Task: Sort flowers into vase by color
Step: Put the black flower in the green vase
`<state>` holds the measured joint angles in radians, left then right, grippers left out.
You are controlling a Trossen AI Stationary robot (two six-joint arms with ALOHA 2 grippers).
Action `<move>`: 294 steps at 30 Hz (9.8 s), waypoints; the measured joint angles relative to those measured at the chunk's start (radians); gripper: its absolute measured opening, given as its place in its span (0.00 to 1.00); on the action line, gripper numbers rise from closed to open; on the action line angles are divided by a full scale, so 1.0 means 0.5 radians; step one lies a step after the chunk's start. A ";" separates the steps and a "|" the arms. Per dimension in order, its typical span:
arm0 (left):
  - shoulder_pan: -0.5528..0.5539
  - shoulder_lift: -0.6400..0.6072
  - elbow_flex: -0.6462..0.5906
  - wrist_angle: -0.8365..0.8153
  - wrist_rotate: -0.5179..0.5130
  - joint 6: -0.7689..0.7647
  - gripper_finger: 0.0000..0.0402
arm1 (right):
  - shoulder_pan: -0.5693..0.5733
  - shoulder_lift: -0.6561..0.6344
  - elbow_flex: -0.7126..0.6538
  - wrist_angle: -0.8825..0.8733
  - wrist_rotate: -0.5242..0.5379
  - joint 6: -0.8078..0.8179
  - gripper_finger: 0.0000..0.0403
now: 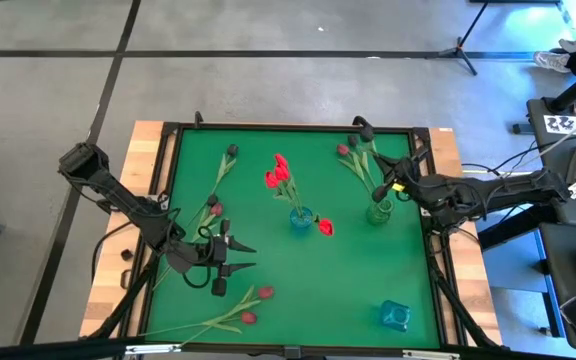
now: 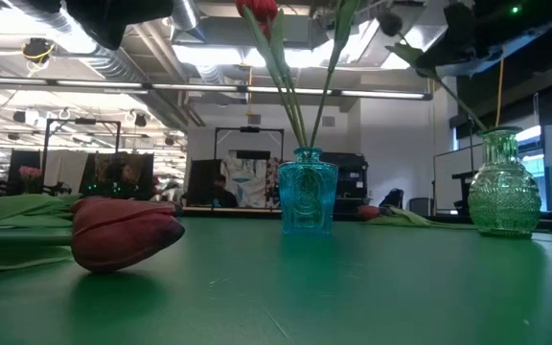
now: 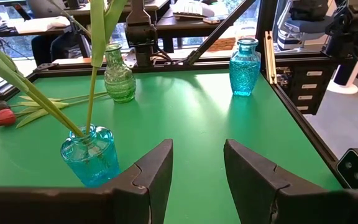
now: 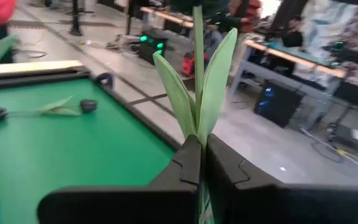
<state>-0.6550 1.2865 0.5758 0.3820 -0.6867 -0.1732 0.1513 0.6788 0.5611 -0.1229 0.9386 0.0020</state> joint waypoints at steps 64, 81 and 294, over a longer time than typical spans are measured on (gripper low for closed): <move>-0.018 -0.053 -0.001 0.073 -0.070 -0.139 0.35 | -2.175 1.389 1.392 -1.539 -1.662 0.784 0.36; -0.008 -0.053 -0.001 -0.123 -0.145 -0.173 0.35 | -2.228 2.051 1.200 -1.244 -1.932 0.816 0.51; 2.020 0.446 -0.002 -1.488 0.179 -1.211 0.25 | 0.314 0.183 1.046 -1.139 -1.009 0.407 0.50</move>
<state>0.3551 1.5093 0.5747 -0.3619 -0.5972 -0.7786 0.3080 0.7704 1.0840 -0.6924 0.4339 0.2056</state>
